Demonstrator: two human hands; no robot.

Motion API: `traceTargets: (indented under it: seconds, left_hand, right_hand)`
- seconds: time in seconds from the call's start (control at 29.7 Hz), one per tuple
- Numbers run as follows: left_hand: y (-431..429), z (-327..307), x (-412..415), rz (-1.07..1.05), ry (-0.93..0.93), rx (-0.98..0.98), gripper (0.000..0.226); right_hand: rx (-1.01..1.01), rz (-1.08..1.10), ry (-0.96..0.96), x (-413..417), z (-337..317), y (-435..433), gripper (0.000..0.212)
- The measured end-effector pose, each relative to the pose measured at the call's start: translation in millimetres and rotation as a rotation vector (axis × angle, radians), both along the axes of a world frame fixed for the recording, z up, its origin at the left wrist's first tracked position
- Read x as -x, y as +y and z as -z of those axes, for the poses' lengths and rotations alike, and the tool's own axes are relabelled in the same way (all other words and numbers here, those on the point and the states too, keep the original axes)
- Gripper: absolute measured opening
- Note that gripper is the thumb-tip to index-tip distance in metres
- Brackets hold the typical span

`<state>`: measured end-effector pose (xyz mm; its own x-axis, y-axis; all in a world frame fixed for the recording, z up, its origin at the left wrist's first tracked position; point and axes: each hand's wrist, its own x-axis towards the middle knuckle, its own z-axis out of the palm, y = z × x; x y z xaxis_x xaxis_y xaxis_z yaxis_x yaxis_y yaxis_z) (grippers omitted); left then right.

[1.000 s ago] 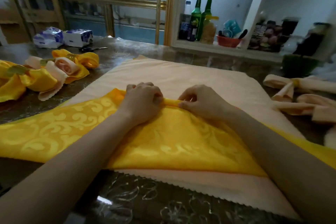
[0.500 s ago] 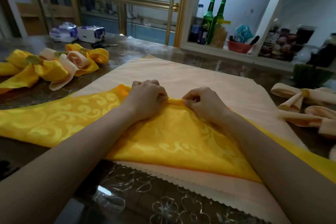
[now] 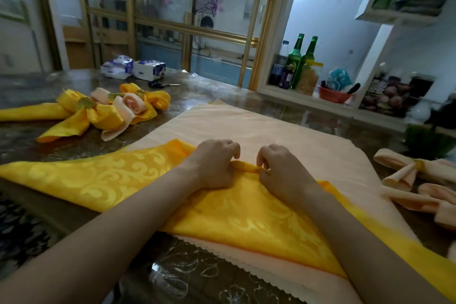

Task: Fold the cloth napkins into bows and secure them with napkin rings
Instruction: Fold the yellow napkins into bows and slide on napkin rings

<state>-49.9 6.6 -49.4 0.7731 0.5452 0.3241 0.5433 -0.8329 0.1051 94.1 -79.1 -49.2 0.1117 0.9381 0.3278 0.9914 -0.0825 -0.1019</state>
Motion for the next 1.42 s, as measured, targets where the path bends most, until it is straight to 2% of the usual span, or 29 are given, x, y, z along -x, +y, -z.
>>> traceTargets:
  seconds: [0.1, 0.17, 0.2, 0.27, 0.3, 0.4, 0.47, 0.57, 0.64, 0.71, 0.94, 1.08, 1.21, 1.42]
  left_hand:
    - [1.1, -12.1, -0.2, -0.096, 0.012, 0.062, 0.026]
    - [1.3, -15.3, -3.8, -0.179, 0.022, 0.096, 0.030]
    - [1.6, -14.7, -5.8, -0.211, 0.033, 0.125, 0.032]
    - [1.2, -11.2, -8.5, -0.259, 0.058, 0.193, 0.035]
    - [-1.0, -9.6, -8.8, -0.272, 0.094, 0.185, 0.036]
    - [-10.2, -3.1, -14.2, -0.251, 0.239, -0.056, 0.036]
    - [-14.1, 2.2, -19.1, -0.218, 0.281, -0.129, 0.043]
    - [-10.8, 9.2, -20.3, -0.235, 0.323, 0.011, 0.050]
    - [-4.7, 11.6, -16.3, -0.276, 0.297, 0.187, 0.051]
    - [-0.1, 13.0, -12.4, -0.289, 0.267, 0.292, 0.052]
    - [-0.4, 10.2, -13.5, -0.365, 0.268, 0.346, 0.054]
    - [7.1, 11.2, -4.2, -0.451, 0.274, 0.351, 0.069]
    - [13.0, 12.8, 1.0, -0.419, 0.257, 0.331, 0.074]
    - [12.2, 13.4, 10.1, -0.288, -0.026, 0.230, 0.040]
  right_hand:
    - [0.038, -0.007, -0.088, 7.2, -5.6, -3.1, 0.015]
    - [0.104, 0.004, 0.031, 5.6, -7.9, -3.9, 0.005]
    - [0.128, 0.015, 0.135, 3.6, -8.3, -2.9, 0.006]
    - [0.141, 0.040, 0.310, -1.2, -5.8, 0.8, 0.022]
    - [0.127, 0.058, 0.332, -1.6, -4.6, 1.8, 0.027]
    - [-0.001, 0.126, 0.066, 5.7, 0.0, 3.6, 0.022]
    - [-0.021, 0.089, -0.009, 10.2, 2.8, 6.3, 0.030]
    - [0.185, 0.008, 0.121, 13.7, 8.1, 9.2, 0.048]
    - [0.336, 0.044, 0.125, 12.7, 12.2, 11.7, 0.053]
    - [0.405, 0.090, 0.128, 12.8, 13.4, 12.3, 0.056]
    - [0.465, 0.116, 0.127, 7.7, 10.1, 6.9, 0.065]
    - [0.499, 0.160, 0.083, -13.1, 9.2, -13.4, 0.072]
    - [0.426, 0.149, 0.125, -22.9, 13.4, -29.2, 0.065]
    - [0.061, 0.089, 0.291, -24.2, 17.6, -28.9, 0.035]
